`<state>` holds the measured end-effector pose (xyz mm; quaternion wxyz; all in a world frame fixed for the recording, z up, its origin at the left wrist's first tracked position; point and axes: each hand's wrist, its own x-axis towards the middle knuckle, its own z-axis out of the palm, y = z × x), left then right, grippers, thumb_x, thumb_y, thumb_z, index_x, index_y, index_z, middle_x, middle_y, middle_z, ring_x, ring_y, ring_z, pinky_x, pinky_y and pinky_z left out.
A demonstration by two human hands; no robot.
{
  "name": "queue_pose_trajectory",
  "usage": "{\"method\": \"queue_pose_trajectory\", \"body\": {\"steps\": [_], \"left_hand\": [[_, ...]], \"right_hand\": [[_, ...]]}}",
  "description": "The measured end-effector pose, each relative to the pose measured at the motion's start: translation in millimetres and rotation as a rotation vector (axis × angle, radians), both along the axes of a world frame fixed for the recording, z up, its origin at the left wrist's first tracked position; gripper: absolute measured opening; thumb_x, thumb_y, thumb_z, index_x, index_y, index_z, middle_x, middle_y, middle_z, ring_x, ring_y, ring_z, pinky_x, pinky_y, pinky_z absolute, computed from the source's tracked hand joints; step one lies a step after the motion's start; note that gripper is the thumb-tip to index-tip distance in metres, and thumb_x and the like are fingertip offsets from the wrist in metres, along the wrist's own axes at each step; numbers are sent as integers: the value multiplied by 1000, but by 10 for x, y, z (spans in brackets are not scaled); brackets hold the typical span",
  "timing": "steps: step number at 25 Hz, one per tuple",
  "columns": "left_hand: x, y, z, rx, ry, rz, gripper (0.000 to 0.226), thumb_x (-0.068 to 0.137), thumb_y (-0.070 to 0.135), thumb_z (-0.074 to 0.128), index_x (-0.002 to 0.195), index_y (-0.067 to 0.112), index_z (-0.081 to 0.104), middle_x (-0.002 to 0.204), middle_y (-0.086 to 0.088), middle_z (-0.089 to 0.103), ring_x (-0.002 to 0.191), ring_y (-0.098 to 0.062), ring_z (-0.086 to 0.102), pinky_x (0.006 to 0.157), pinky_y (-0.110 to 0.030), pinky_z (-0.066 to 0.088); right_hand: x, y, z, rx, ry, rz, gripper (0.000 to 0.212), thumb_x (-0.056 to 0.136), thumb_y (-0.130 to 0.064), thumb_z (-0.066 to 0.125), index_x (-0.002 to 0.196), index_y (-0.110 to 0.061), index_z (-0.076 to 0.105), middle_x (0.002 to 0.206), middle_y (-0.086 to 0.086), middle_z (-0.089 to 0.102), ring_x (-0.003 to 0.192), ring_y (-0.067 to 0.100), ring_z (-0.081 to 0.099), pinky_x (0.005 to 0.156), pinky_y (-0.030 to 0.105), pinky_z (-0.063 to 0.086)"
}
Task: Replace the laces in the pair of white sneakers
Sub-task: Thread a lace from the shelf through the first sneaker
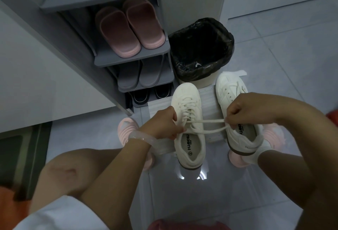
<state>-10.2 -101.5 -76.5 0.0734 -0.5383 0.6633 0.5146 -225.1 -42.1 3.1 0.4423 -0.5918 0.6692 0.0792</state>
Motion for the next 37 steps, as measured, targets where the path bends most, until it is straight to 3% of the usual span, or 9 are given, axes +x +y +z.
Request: {"method": "queue_pose_trajectory", "body": {"steps": [4,8,13,15,20,25,33,35,37], "left_hand": [[-5,21,4,-39,-12,-70,27,82,21,68,92,16,43,78,-1,62,67,-15,64,77,-35,57],[-39,22,22,-280,28,-188,24,83,22,66,93,19,45,84,5,54,72,-7,50,62,-14,41],[-10,-9,-13,-330,109,-119,8,87,14,60,95,13,59,80,11,51,71,-2,48,62,0,39],[-12,-1,-34,-350,89,-154,9,86,11,60,95,10,60,83,9,52,77,-6,49,63,-3,40],[-39,16,-62,-519,92,-292,2,87,10,55,86,10,54,82,2,49,77,-12,44,64,-21,29],[-115,145,-98,-621,44,-171,12,91,9,44,84,10,33,77,-12,52,72,-29,52,62,-32,33],[21,-1,-91,-383,114,-185,5,85,11,61,89,7,61,82,5,57,79,-10,53,67,-11,41],[14,13,-82,-358,129,-105,13,84,9,62,75,16,55,75,4,57,74,-14,56,67,-14,44],[-9,52,-97,-410,136,-47,21,85,8,58,70,16,46,73,-6,61,73,-22,60,67,-28,47]], "right_hand": [[4,3,53,1,-84,34,22,86,-33,59,69,-26,72,71,-1,67,64,10,53,66,23,44],[250,61,-34,169,-344,227,36,92,-40,47,88,-13,71,71,0,66,61,10,54,63,18,48],[326,-56,-523,-368,-15,-79,25,93,-26,52,101,-10,69,88,0,63,82,14,58,73,22,43],[476,-8,-670,-394,-32,-221,21,89,-24,56,103,-12,65,94,1,63,89,15,59,75,22,42],[770,63,-859,-526,42,-234,16,90,-21,52,94,-7,57,93,4,53,82,18,51,69,25,37],[776,71,-845,-533,21,-236,9,92,-18,44,88,-10,45,84,3,47,75,17,44,63,26,29],[680,39,-888,-453,-48,-239,8,86,-17,54,83,-14,48,86,3,49,78,17,46,65,25,32],[705,69,-905,-503,-34,-234,11,87,-17,53,82,-15,43,83,4,48,76,19,46,63,26,30],[725,90,-904,-550,-25,-234,14,87,-17,51,80,-14,39,76,3,45,71,20,45,60,27,29]]}}
